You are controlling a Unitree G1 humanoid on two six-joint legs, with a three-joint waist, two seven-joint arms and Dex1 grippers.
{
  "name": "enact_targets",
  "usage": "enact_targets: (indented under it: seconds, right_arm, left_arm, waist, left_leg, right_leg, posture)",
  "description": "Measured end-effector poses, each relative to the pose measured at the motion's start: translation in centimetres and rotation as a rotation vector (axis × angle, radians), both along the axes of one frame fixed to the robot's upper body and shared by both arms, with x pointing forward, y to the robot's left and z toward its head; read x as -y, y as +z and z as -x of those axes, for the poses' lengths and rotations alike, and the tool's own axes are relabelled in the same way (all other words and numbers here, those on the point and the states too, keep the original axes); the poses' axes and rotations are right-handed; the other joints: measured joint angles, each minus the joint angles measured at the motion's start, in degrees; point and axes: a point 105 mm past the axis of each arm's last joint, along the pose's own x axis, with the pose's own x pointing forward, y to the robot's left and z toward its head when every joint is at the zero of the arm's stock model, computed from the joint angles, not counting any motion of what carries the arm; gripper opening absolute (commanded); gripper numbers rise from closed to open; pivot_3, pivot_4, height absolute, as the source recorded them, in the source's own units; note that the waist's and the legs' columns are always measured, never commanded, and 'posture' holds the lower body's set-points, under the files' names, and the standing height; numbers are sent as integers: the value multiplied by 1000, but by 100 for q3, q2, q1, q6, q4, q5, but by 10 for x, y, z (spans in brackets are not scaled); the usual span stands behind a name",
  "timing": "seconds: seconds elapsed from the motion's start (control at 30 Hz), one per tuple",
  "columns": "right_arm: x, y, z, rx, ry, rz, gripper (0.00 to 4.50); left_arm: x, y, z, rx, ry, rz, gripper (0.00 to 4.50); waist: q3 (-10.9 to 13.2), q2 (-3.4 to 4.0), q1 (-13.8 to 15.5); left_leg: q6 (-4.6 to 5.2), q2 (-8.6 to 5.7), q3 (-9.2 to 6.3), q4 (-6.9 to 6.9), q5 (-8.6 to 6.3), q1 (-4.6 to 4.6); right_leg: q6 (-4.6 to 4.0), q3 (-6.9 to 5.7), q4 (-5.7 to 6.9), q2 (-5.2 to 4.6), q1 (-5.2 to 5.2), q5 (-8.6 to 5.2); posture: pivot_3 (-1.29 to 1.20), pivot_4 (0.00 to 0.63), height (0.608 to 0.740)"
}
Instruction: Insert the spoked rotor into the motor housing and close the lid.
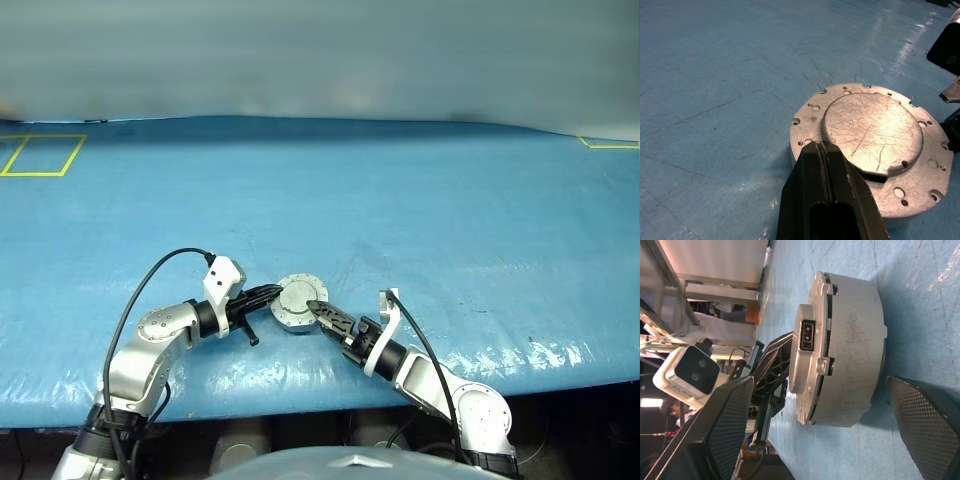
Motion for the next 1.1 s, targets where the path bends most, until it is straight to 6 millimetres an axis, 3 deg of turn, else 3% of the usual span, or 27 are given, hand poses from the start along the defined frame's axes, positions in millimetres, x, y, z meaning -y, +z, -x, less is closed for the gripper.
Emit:
enact_targets:
  seconds: [1.1]
  right_arm:
    - [1,-2,-1,-13,-21,-14,4464]
  left_arm:
    - [-1,0,-1,7,-4,-16,0]
  waist:
    - [-2,-1,-37]
  left_leg:
    - [2,-1,-11,-3,-2,1]
  right_leg:
    - [-2,-14,-22,-48,-9,2]
  posture:
    - [0,150,740]
